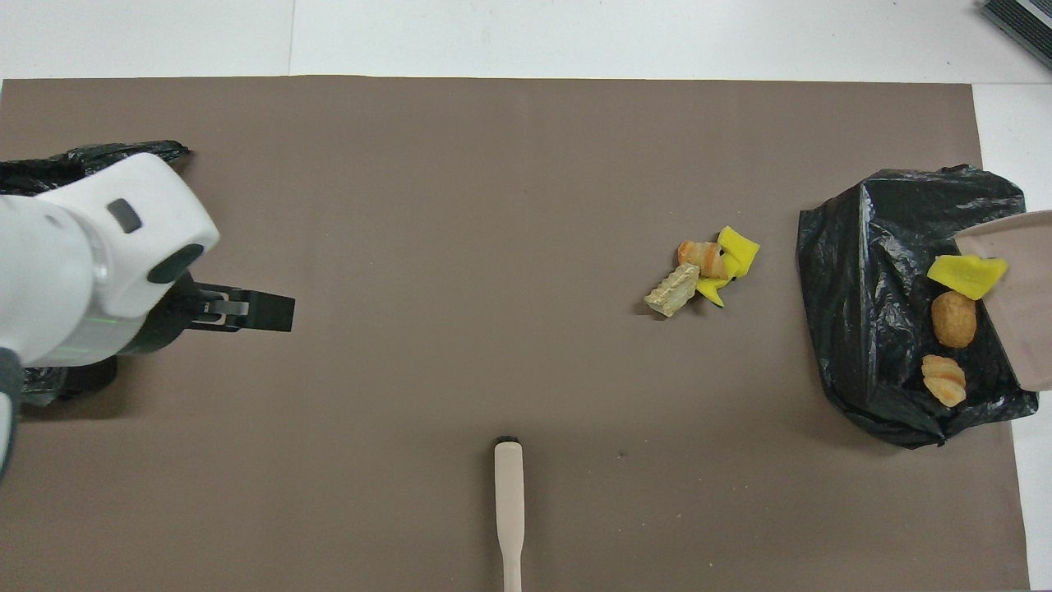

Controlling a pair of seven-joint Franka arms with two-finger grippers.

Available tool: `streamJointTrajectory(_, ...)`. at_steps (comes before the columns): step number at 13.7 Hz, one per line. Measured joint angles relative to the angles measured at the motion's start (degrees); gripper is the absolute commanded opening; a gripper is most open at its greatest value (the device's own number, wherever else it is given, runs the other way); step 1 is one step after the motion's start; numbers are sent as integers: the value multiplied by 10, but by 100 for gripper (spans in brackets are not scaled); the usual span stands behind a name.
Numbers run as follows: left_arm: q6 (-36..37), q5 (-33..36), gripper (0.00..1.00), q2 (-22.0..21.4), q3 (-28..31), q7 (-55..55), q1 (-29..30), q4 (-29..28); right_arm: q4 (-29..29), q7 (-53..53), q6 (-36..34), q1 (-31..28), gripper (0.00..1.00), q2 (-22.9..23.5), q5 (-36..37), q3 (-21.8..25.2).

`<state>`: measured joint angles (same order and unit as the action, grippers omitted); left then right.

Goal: Sweep and dump trash in bin
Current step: 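Tip the dustpan over the black bag with the right gripper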

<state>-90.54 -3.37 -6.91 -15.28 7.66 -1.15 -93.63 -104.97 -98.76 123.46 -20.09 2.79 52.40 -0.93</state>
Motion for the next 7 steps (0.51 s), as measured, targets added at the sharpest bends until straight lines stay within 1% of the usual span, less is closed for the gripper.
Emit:
streamJointTrajectory(2,14,0,100,1,1,-18,19,10,0,0,-39,18,0,-15,18,0)
streamJointTrajectory(5,16,0,100,5,3,-23,39,10,1,0,-126,47,0,-54,22,-1)
streamJointTrajectory(7,16,1,100,10,23,-46,38,10,0,2,-186,64,0,-77,22,-2)
